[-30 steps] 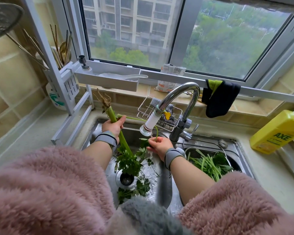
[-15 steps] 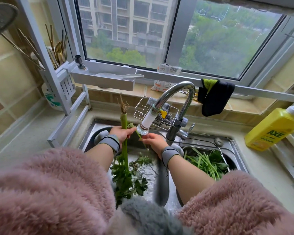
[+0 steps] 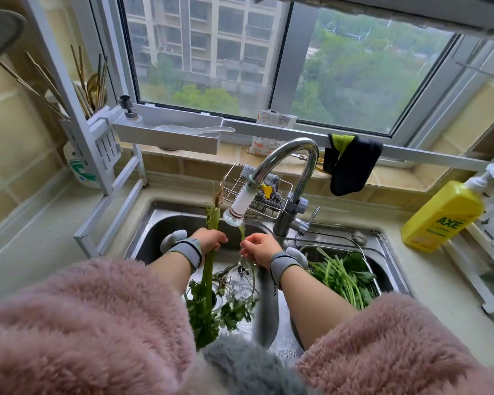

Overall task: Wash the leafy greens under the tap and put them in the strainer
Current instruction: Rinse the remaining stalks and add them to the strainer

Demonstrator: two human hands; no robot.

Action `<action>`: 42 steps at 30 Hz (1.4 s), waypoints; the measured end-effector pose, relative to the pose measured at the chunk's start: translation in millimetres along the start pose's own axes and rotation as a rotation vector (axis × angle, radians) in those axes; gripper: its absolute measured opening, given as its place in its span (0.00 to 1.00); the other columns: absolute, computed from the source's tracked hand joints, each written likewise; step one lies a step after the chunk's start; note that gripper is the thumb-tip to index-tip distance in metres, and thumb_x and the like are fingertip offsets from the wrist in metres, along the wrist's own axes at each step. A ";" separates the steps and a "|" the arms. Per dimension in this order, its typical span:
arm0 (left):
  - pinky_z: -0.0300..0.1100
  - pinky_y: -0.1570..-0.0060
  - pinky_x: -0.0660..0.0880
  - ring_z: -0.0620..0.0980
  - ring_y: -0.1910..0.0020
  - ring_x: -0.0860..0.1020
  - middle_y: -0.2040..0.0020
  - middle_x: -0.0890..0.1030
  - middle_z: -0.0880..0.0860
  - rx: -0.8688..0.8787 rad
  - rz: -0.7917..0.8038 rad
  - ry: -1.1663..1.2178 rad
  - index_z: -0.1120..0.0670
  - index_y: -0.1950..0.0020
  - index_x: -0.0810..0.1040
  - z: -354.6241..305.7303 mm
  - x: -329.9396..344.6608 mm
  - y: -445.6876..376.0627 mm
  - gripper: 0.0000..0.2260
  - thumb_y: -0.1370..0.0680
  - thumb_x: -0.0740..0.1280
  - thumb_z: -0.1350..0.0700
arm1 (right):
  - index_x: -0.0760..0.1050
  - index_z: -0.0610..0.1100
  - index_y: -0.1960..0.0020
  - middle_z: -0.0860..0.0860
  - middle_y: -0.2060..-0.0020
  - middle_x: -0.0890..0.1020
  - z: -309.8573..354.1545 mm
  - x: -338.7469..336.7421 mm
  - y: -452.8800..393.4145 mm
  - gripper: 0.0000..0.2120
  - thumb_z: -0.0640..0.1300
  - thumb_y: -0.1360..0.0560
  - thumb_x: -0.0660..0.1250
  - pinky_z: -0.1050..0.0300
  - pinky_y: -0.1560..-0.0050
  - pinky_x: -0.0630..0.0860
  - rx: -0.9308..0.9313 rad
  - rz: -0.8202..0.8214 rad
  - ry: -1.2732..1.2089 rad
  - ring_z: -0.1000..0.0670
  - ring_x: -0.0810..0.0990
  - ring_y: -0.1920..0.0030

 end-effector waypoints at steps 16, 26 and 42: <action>0.47 0.50 0.70 0.57 0.39 0.75 0.45 0.79 0.61 0.070 -0.043 0.093 0.65 0.35 0.66 8.7 -4.9 -2.8 0.14 0.20 0.59 0.63 | 0.73 0.50 0.63 0.52 0.68 0.76 5.0 -6.6 12.0 0.11 0.44 0.22 0.63 0.61 0.67 0.71 0.017 -0.042 -0.016 0.51 0.74 0.65; 0.44 0.54 0.71 0.53 0.51 0.75 0.54 0.79 0.58 0.079 -0.068 0.134 0.64 0.41 0.72 12.5 -13.1 -9.9 0.11 0.22 0.63 0.62 | 0.75 0.42 0.58 0.49 0.70 0.75 8.1 -14.4 20.1 0.09 0.42 0.21 0.61 0.59 0.67 0.71 0.021 -0.055 -0.109 0.51 0.73 0.69; 0.42 0.61 0.71 0.49 0.64 0.73 0.62 0.78 0.53 0.149 -0.165 0.211 0.56 0.60 0.74 7.0 -0.9 -4.6 0.06 0.24 0.67 0.58 | 0.75 0.39 0.64 0.44 0.68 0.73 29.1 -119.9 45.4 0.14 0.43 0.23 0.59 0.59 0.65 0.64 0.144 -0.366 0.286 0.47 0.69 0.66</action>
Point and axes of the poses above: each hand's wrist, its own y-axis away from the middle knuckle, its own x-axis out of the palm, z = x × y, the point moved 5 cm from there along -y, towards the middle knuckle
